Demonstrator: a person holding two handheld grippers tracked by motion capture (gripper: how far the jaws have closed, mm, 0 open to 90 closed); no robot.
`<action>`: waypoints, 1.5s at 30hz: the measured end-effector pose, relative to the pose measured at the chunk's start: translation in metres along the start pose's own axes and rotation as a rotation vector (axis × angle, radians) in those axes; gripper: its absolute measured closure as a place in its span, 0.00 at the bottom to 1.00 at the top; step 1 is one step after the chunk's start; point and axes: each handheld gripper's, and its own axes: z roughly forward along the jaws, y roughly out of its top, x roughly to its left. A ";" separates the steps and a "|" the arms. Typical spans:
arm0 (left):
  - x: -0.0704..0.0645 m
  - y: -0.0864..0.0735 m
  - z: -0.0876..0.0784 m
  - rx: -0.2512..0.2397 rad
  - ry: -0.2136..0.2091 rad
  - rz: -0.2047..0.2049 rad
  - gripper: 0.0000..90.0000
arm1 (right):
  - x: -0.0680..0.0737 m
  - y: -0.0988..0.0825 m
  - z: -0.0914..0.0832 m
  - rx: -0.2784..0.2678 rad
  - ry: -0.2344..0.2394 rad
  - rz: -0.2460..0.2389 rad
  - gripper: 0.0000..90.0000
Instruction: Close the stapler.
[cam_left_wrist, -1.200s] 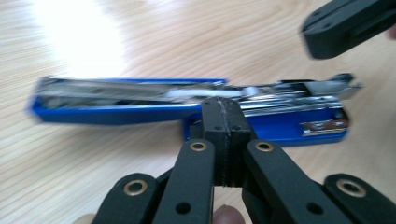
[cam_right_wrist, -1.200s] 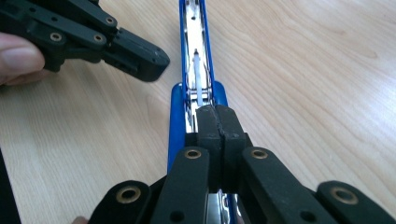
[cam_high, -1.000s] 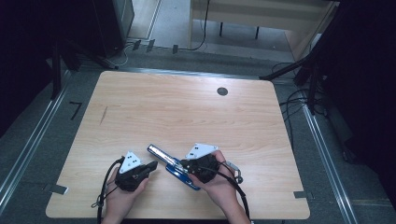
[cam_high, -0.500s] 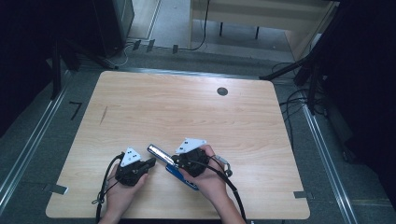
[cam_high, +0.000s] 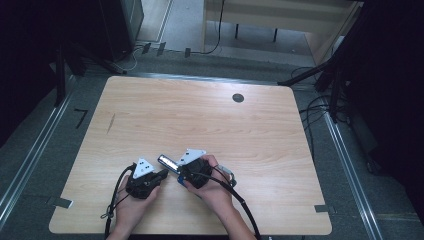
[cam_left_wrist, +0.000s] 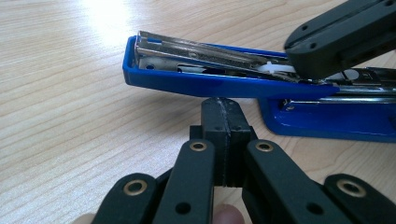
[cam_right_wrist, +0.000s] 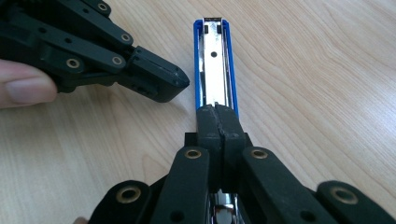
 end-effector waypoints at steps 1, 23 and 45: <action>0.000 0.000 0.000 -0.004 0.000 -0.003 1.00 | 0.000 0.000 0.000 -0.004 -0.002 0.010 1.00; -0.007 0.004 0.007 0.068 0.023 -0.001 1.00 | -0.002 0.001 0.002 -0.014 0.002 0.019 1.00; -0.009 0.007 0.008 0.028 0.022 -0.018 1.00 | -0.001 0.001 0.000 -0.031 0.001 0.018 1.00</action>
